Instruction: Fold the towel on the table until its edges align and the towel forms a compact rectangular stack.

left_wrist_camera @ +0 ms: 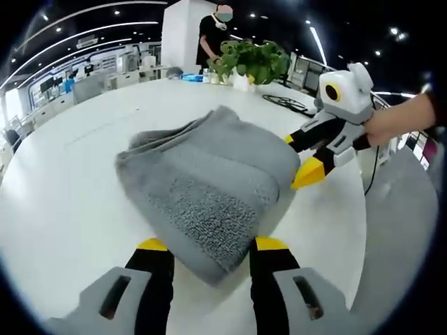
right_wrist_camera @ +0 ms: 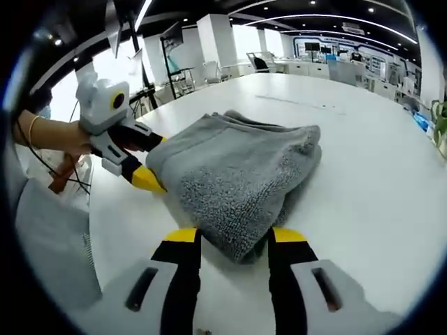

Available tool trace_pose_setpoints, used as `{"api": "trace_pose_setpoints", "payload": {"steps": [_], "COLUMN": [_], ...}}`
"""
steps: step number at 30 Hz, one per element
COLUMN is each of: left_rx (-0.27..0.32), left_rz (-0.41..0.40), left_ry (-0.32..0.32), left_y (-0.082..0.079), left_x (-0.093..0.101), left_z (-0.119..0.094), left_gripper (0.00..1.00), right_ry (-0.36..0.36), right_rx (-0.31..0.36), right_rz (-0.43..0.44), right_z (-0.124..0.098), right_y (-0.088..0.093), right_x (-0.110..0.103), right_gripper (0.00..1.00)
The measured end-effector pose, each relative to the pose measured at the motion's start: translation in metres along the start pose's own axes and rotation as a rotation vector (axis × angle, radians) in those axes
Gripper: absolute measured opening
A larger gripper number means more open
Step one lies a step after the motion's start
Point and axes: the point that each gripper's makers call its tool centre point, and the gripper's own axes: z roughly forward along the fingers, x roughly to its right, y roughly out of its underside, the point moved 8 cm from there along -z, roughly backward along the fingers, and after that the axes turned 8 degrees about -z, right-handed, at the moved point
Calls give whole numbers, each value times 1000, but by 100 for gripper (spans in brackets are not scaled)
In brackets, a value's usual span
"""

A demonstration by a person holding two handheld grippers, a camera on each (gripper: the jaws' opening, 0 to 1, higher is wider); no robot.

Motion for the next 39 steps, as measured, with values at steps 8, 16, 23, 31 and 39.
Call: {"api": "trace_pose_setpoints", "payload": {"steps": [8,16,23,31,39], "left_rx": [1,-16,-16,65,146], "left_rz": [-2,-1,-23,-74,-66], "left_ry": [-54,-70,-116,-145,-148], "left_y": [-15,-20,-18,-26,-30], "left_x": [-10,-15,-15,-8,1], "left_z": [8,10,-7,-39,-70], "left_gripper": [41,41,43,56,67], "right_ry": [38,47,74,110,126], "right_rx": [23,38,49,87,110], "right_rz": [19,46,67,58,46], "right_z": [9,11,-4,-30,-58], "right_y": [-10,-11,-10,-16,-18], "right_x": [16,19,18,19,12], "right_gripper": [36,37,42,47,51]}}
